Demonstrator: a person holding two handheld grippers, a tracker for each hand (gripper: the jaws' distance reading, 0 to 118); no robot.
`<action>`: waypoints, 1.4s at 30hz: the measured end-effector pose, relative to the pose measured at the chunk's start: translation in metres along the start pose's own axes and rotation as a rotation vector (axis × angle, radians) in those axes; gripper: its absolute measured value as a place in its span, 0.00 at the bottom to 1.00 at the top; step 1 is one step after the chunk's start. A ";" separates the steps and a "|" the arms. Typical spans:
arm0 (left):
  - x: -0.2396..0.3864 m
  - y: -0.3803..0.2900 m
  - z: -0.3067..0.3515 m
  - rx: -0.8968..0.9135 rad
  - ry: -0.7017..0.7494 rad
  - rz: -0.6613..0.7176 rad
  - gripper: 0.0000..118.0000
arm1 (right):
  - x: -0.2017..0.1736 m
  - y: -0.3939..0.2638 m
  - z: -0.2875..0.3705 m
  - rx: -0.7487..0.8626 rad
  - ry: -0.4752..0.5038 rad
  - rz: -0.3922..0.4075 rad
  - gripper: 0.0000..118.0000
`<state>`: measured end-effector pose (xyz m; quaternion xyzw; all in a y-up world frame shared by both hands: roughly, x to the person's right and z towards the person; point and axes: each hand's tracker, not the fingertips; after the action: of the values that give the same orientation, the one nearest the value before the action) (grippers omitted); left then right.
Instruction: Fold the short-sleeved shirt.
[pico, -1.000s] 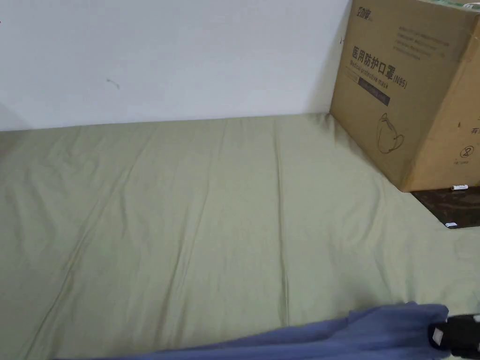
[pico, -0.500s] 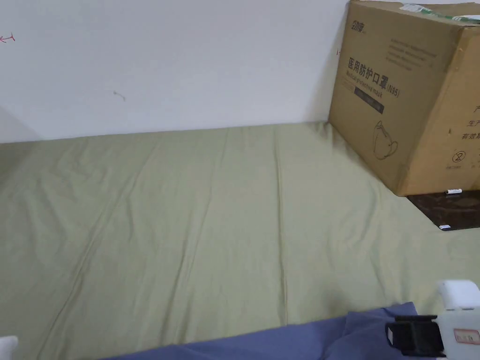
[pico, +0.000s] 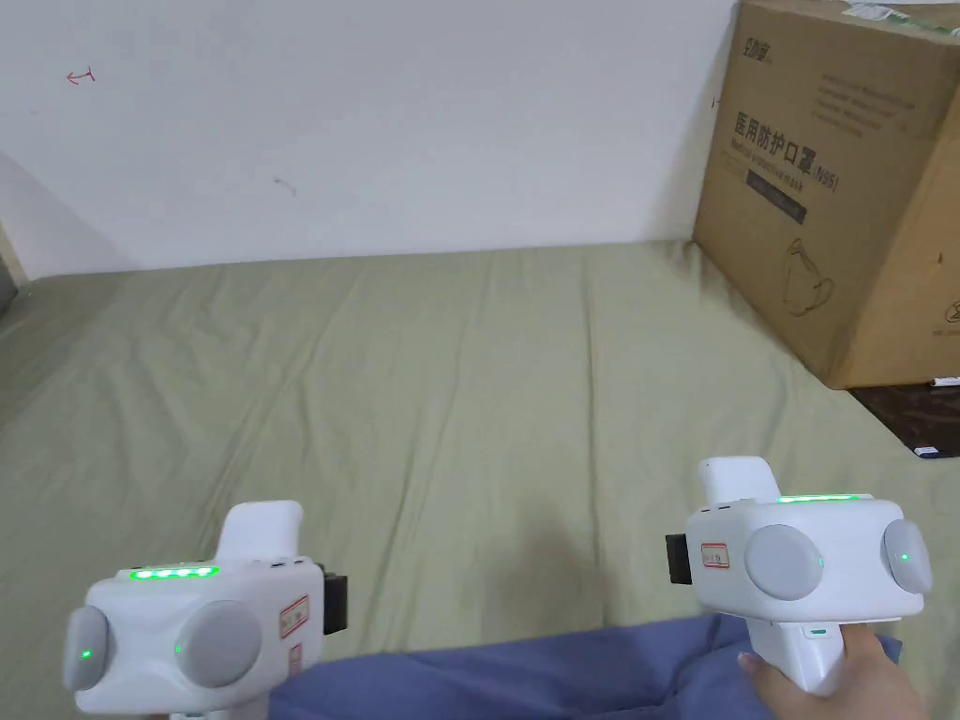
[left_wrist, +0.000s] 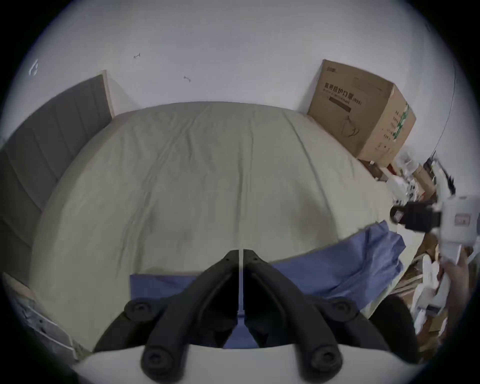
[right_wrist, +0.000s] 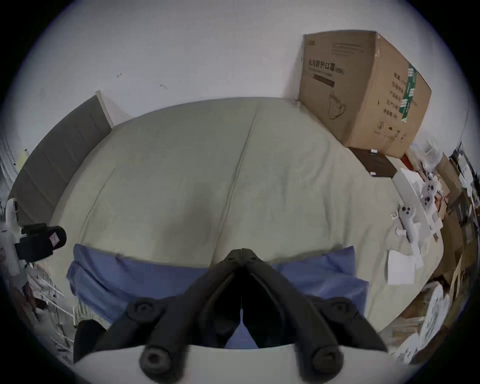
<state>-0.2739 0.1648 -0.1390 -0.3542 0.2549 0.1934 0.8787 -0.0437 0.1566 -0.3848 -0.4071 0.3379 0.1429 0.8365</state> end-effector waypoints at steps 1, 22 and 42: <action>-0.001 -0.001 -0.002 0.002 -0.031 0.039 0.02 | 0.001 0.001 -0.002 -0.002 0.008 -0.026 0.00; -0.259 -0.083 -0.007 -0.128 -0.491 0.590 1.00 | 0.013 -0.021 0.020 -0.026 0.035 -0.077 0.00; -0.242 -0.121 -0.093 -0.193 -0.639 0.709 0.07 | -0.006 -0.032 0.005 -0.137 0.065 -0.042 0.00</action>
<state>-0.4325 -0.0219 0.0086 -0.2486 0.0582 0.6026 0.7561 -0.0298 0.1407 -0.3600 -0.4746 0.3456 0.1348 0.7982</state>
